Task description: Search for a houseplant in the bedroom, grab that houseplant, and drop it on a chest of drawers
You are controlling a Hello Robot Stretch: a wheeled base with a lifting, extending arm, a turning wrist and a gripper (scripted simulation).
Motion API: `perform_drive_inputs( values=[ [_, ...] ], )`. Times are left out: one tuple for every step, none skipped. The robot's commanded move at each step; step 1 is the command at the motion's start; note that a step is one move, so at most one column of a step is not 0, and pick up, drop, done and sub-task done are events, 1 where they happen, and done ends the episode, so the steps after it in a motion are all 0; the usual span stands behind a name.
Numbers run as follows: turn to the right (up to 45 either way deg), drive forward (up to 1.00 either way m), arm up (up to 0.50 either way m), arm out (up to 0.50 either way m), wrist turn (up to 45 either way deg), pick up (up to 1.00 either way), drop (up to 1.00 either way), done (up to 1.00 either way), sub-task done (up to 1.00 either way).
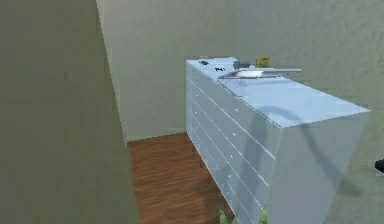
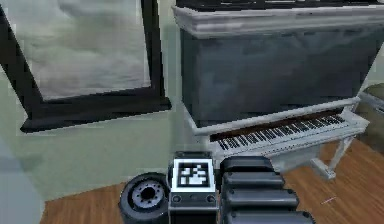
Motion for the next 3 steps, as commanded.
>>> perform_drive_inputs(
  values=[
    [-6.0,0.0,0.0,0.0,0.0,0.0,0.0,0.0,0.0],
    [0.0,1.0,0.0,0.0,0.0,0.0,0.0,0.0,0.0],
    [0.0,0.5,0.0,0.0,0.0,0.0,0.0,0.0,0.0]
  ],
)
